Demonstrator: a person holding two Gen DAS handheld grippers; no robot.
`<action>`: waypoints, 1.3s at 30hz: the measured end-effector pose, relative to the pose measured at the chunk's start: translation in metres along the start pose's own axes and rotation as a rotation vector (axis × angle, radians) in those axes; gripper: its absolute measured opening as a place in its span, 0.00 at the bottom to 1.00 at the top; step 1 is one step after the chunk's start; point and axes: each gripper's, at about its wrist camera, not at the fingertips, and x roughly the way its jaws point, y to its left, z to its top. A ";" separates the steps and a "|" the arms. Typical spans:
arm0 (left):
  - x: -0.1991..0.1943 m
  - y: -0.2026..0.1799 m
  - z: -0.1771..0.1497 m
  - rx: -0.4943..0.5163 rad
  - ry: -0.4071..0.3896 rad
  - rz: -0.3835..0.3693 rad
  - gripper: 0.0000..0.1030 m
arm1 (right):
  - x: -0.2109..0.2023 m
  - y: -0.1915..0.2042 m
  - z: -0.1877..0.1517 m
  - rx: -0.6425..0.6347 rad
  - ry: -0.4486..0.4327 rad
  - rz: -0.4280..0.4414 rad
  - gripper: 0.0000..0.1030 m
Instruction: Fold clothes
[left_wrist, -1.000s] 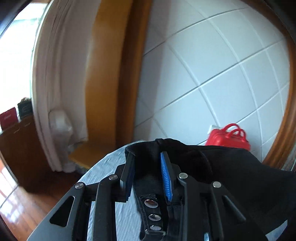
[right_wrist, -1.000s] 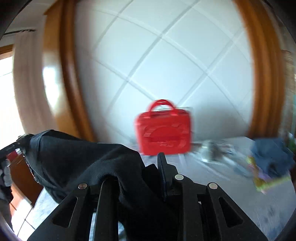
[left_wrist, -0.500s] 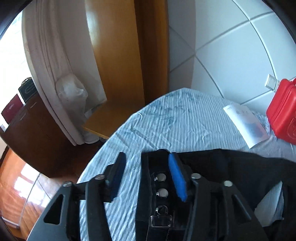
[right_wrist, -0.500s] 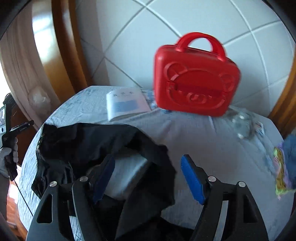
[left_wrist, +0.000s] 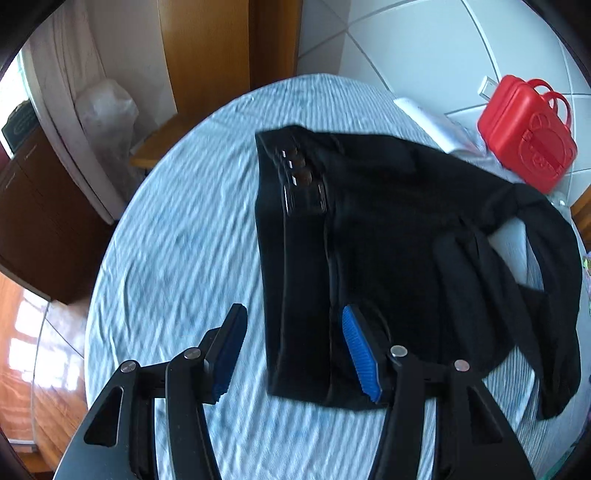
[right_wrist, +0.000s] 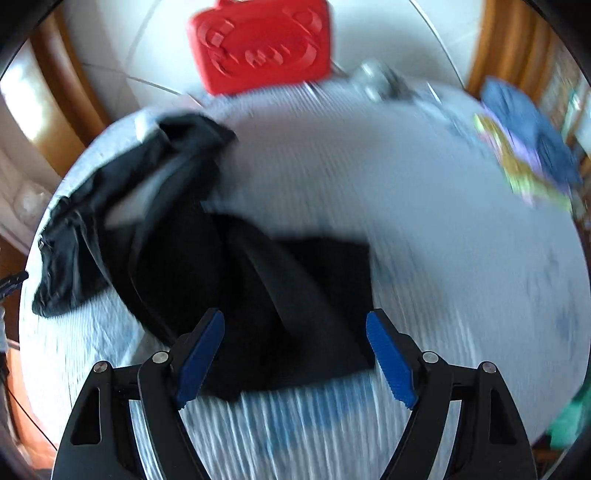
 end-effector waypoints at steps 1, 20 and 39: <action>0.000 -0.002 -0.007 0.003 0.006 0.004 0.55 | 0.000 -0.002 -0.010 0.019 0.012 0.030 0.76; -0.005 -0.015 -0.026 -0.039 -0.044 0.021 0.11 | 0.051 0.049 -0.037 -0.005 -0.002 -0.033 0.21; -0.068 0.042 -0.011 0.010 -0.069 0.027 0.03 | -0.104 -0.047 0.058 0.001 -0.209 -0.187 0.04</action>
